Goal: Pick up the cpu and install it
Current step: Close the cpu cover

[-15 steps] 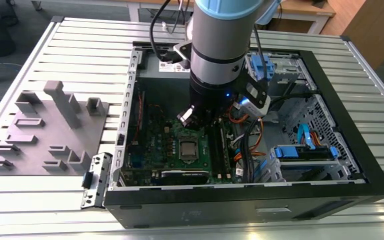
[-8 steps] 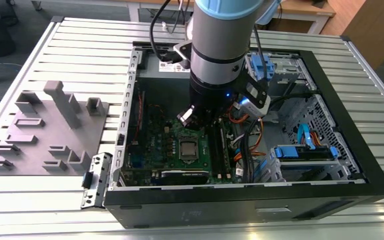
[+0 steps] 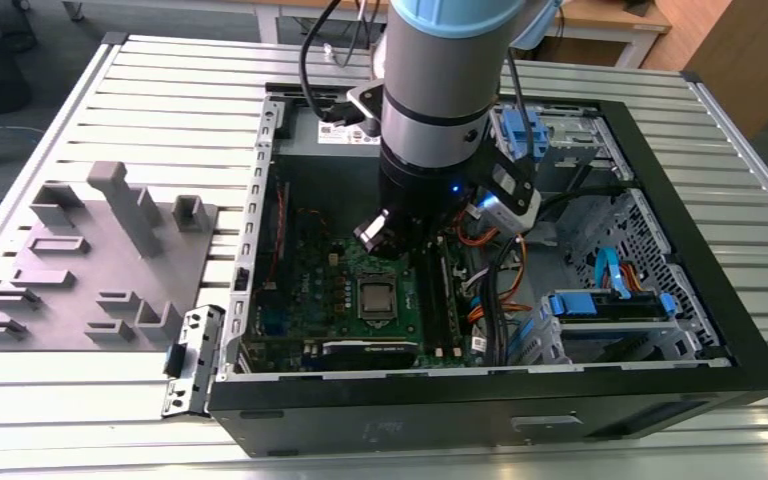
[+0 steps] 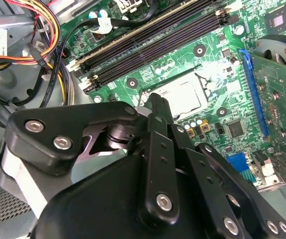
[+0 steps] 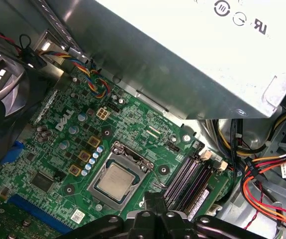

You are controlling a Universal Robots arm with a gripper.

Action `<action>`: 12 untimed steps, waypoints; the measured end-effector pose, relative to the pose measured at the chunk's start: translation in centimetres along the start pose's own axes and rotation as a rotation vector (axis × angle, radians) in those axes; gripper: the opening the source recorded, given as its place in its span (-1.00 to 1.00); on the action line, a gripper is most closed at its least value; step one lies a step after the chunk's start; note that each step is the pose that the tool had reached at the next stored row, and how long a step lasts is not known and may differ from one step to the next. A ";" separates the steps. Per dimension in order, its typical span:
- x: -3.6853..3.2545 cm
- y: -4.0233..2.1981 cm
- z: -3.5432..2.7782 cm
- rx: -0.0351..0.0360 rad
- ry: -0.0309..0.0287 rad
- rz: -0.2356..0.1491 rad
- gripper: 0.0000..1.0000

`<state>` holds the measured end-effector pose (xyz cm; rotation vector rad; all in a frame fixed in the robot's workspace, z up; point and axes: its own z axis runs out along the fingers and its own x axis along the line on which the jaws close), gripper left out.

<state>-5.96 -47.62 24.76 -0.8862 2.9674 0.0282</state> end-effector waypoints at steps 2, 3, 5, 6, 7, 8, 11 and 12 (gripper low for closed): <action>-0.01 0.02 0.00 0.0000 0.0000 0.000 -0.79; -0.03 0.04 0.00 0.0000 0.0000 0.000 -0.79; -0.04 0.06 0.00 0.0000 0.0000 0.000 -0.79; -0.04 0.06 0.00 0.0000 0.0000 0.000 -0.79; -0.04 0.06 0.00 0.0000 0.0000 0.000 -0.79; -0.03 0.05 0.00 0.0000 0.0000 0.000 -0.79; -0.03 0.05 -0.06 -0.0005 -0.0003 0.000 -0.79; -0.03 0.05 -0.16 -0.0005 -0.0002 0.000 -0.79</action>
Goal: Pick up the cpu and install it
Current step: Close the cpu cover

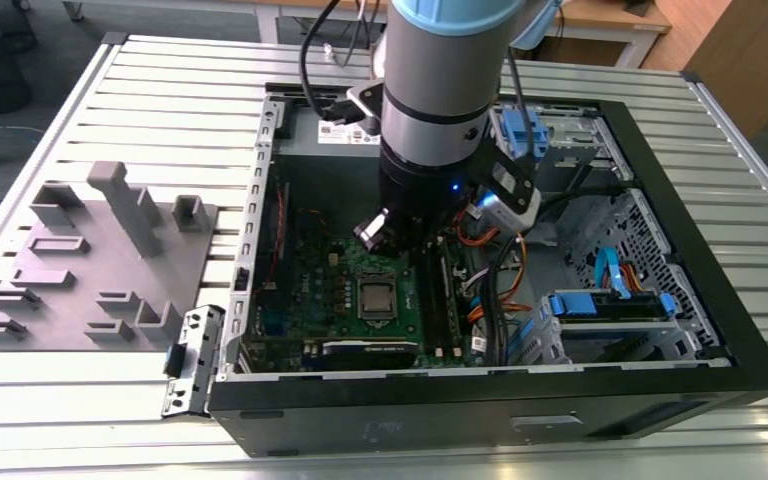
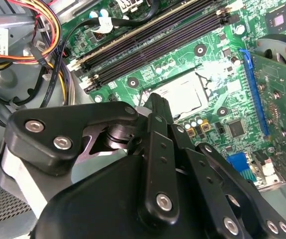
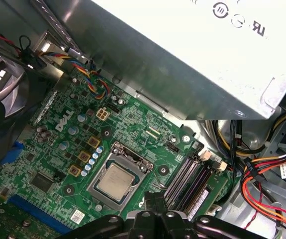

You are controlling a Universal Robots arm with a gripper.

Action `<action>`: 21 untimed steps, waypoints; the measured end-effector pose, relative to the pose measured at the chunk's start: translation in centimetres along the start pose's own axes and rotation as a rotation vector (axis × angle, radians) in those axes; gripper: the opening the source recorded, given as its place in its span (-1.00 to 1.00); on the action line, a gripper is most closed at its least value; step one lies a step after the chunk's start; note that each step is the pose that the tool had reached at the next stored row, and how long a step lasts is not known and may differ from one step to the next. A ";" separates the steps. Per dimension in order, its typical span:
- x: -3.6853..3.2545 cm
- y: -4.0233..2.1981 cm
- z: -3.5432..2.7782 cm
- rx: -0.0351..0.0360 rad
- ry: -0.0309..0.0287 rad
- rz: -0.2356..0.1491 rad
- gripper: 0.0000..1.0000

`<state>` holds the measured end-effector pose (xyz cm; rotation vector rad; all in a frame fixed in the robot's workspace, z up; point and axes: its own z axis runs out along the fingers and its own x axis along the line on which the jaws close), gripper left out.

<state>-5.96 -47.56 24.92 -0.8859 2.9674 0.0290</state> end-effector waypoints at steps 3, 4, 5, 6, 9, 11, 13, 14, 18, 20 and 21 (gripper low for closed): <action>-0.03 0.00 -0.59 0.0000 0.0000 0.000 -0.79; -0.04 0.00 -0.77 -0.0001 -0.0001 0.000 -0.79; -0.05 0.01 -0.88 -0.0001 -0.0002 0.000 -0.79; -0.05 0.00 -0.96 -0.0001 -0.0001 0.000 -0.79; -0.05 0.01 -1.09 -0.0002 -0.0005 0.000 -0.79; 0.19 0.11 -1.11 0.0013 -0.0023 0.000 -0.79; 0.63 0.27 -1.13 0.0028 -0.0046 0.000 -0.79; 0.89 0.35 -1.15 0.0036 -0.0057 0.000 -0.79; 1.87 0.76 -1.08 0.0046 -0.0074 0.000 -0.79; 2.32 0.94 -0.97 0.0046 -0.0074 0.000 -0.79; 2.50 1.01 -0.80 0.0045 -0.0076 0.000 -0.79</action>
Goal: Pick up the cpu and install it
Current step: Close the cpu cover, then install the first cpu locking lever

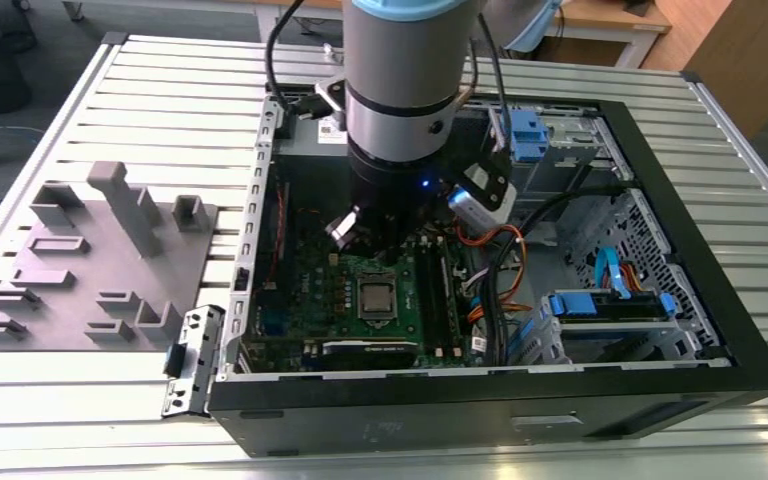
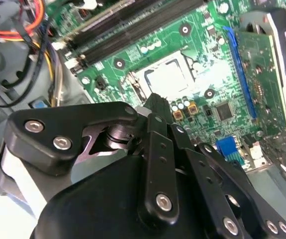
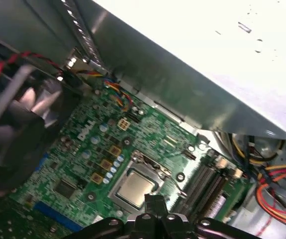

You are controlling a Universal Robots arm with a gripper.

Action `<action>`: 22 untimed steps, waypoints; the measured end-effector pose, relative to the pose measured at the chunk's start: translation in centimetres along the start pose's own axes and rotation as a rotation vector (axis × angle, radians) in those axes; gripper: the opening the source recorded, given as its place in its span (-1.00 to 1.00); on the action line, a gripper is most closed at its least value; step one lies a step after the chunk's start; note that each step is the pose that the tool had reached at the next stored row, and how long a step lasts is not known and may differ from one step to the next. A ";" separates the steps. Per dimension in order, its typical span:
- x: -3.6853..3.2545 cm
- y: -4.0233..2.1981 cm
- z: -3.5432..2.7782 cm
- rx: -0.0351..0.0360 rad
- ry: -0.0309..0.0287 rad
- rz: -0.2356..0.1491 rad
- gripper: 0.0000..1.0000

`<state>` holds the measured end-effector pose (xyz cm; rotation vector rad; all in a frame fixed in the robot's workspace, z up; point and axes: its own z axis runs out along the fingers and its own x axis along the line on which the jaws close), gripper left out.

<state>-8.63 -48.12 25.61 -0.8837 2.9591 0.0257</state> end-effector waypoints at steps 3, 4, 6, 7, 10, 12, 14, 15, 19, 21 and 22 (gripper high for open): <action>0.44 0.01 0.42 0.0009 0.0009 0.000 -0.79; 0.54 -0.07 0.55 0.0012 0.0011 0.000 -0.79; 0.72 -0.27 0.81 0.0016 0.0012 0.000 -0.79; 0.80 -0.38 0.93 0.0018 0.0013 0.000 -0.79; 0.89 -0.48 1.13 0.0028 0.0020 0.000 -0.79; 0.89 -0.49 1.17 0.0028 0.0020 0.000 -0.79; 0.89 -0.49 1.21 0.0028 0.0020 0.000 -0.79; 0.89 -0.49 1.22 0.0028 0.0020 0.000 -0.79; 0.89 -0.49 1.22 0.0028 0.0020 0.000 -0.79; 0.89 -0.49 1.21 0.0027 0.0019 0.000 -0.79; 0.89 -0.49 1.16 0.0028 0.0020 0.000 -0.79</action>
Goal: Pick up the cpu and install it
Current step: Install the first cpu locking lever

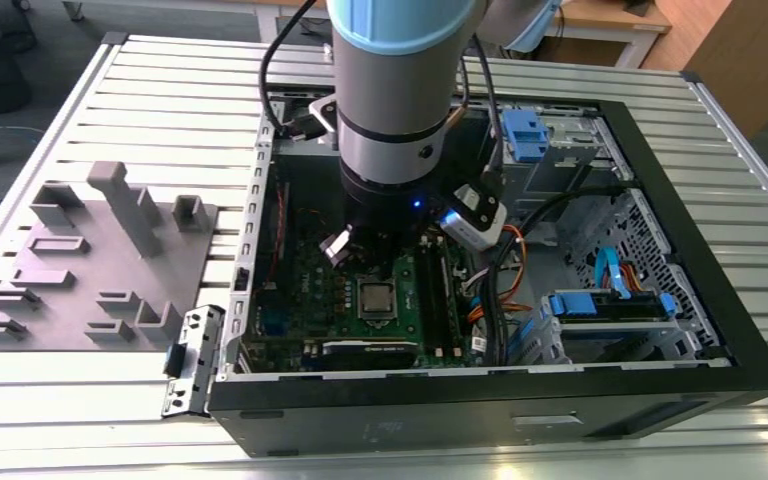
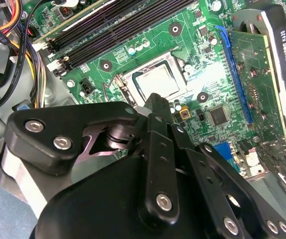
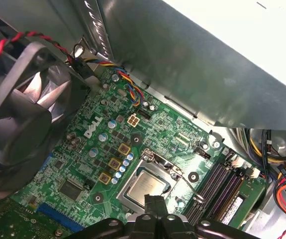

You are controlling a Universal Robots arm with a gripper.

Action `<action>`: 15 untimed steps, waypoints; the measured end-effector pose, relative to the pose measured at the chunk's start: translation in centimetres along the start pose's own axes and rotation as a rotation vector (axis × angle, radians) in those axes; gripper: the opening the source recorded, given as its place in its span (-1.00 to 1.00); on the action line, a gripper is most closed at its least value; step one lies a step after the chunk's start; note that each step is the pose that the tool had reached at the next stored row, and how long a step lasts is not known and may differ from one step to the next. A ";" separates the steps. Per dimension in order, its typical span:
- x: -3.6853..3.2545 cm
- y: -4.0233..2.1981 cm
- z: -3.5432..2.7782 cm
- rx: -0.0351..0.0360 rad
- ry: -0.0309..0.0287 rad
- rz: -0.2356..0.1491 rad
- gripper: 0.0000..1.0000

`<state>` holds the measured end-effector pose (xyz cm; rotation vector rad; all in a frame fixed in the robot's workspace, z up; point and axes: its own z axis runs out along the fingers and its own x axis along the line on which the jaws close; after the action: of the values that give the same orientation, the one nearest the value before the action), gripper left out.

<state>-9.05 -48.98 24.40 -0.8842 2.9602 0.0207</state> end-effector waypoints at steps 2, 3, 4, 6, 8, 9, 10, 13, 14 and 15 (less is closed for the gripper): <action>-0.01 0.00 -0.15 0.0000 -0.0001 0.000 -0.79; -0.02 0.00 -0.27 0.0000 0.0000 0.000 -0.79; -0.02 0.00 -0.42 0.0000 0.0000 0.000 -0.79; -0.05 0.00 -0.83 0.0000 0.0000 0.000 -0.79; -0.07 0.00 -1.29 0.0000 0.0000 0.000 -0.79; -0.08 0.00 -1.50 0.0000 -0.0001 0.000 -0.79; -0.10 -0.01 -1.74 0.0000 0.0000 0.000 -0.79; -0.14 -0.01 -2.49 0.0000 0.0001 0.000 -0.79; -0.15 -0.01 -2.67 -0.0001 0.0000 0.000 -0.79; -0.16 -0.01 -2.72 0.0000 0.0000 0.000 -0.79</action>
<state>-9.04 -48.97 27.13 -0.8843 2.9602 0.0208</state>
